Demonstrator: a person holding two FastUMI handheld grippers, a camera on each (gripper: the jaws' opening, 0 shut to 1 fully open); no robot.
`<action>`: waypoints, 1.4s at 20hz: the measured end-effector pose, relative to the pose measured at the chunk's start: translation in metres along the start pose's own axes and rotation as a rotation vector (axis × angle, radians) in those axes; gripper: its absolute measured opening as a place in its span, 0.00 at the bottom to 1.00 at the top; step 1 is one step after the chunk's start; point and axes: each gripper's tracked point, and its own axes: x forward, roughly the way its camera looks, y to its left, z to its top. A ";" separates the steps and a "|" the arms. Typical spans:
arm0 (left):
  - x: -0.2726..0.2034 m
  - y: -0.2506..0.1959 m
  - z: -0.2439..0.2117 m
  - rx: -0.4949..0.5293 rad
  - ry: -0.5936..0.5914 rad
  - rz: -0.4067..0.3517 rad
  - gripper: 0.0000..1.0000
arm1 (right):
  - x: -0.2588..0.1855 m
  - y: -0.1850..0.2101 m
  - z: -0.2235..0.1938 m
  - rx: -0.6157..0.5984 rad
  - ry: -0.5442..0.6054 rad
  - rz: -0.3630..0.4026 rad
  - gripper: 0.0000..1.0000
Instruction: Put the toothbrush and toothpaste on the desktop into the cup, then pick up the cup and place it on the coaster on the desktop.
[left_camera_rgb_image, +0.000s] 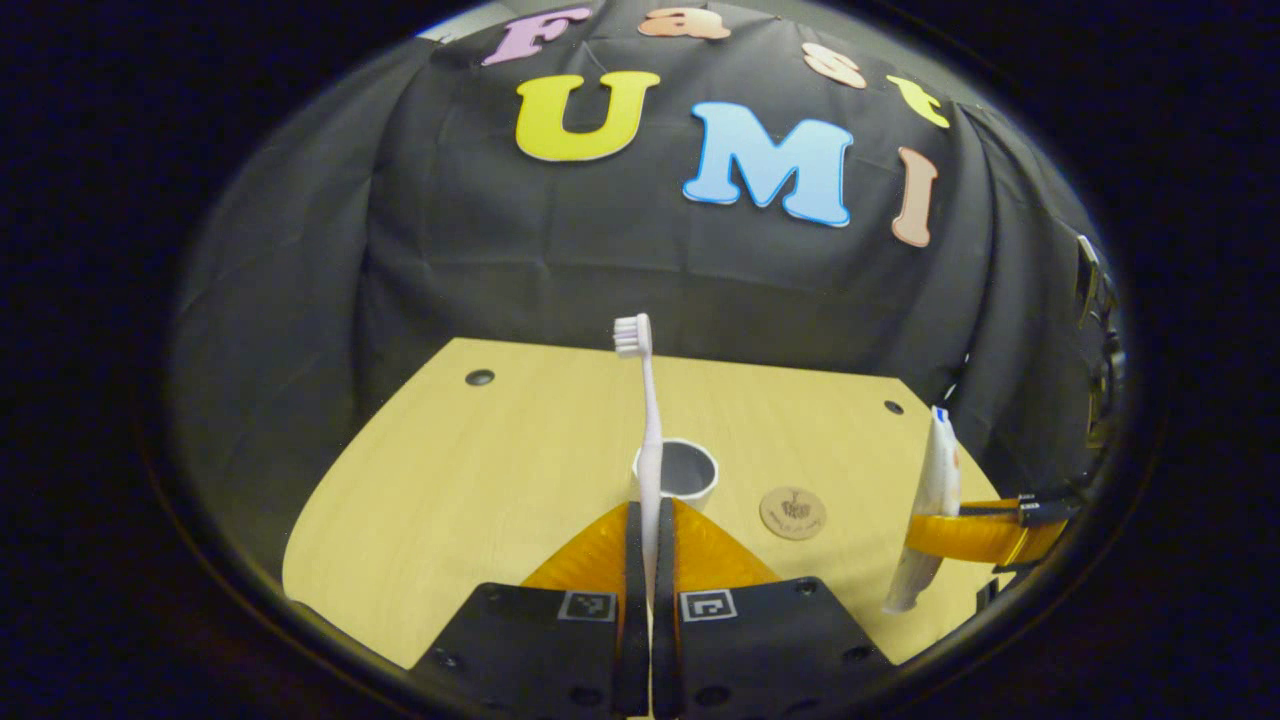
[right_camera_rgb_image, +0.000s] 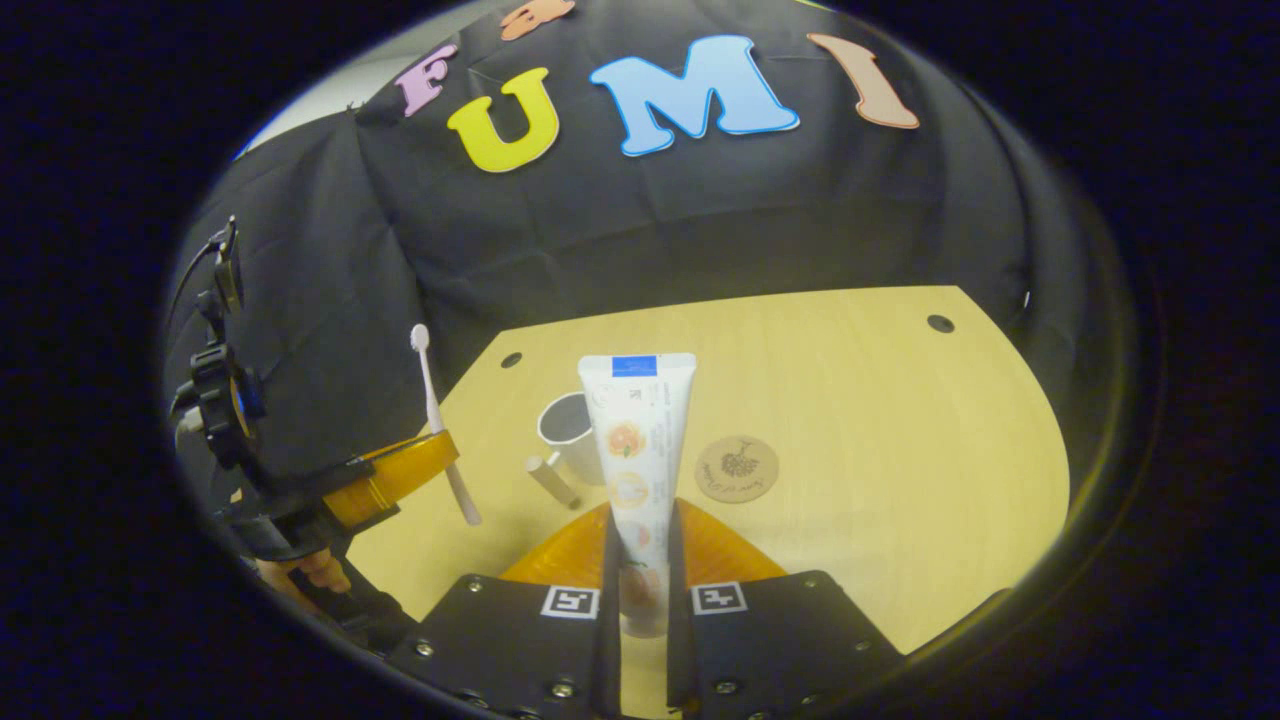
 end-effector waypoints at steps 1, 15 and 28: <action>0.009 -0.005 0.004 0.011 -0.024 0.003 0.09 | 0.000 0.000 0.003 -0.001 -0.009 0.001 0.19; 0.129 -0.029 0.087 -0.014 -0.262 -0.119 0.08 | 0.007 -0.005 0.013 0.036 -0.028 -0.055 0.19; 0.204 -0.015 0.031 -0.029 -0.138 -0.103 0.11 | 0.050 -0.006 0.002 0.010 0.038 -0.066 0.22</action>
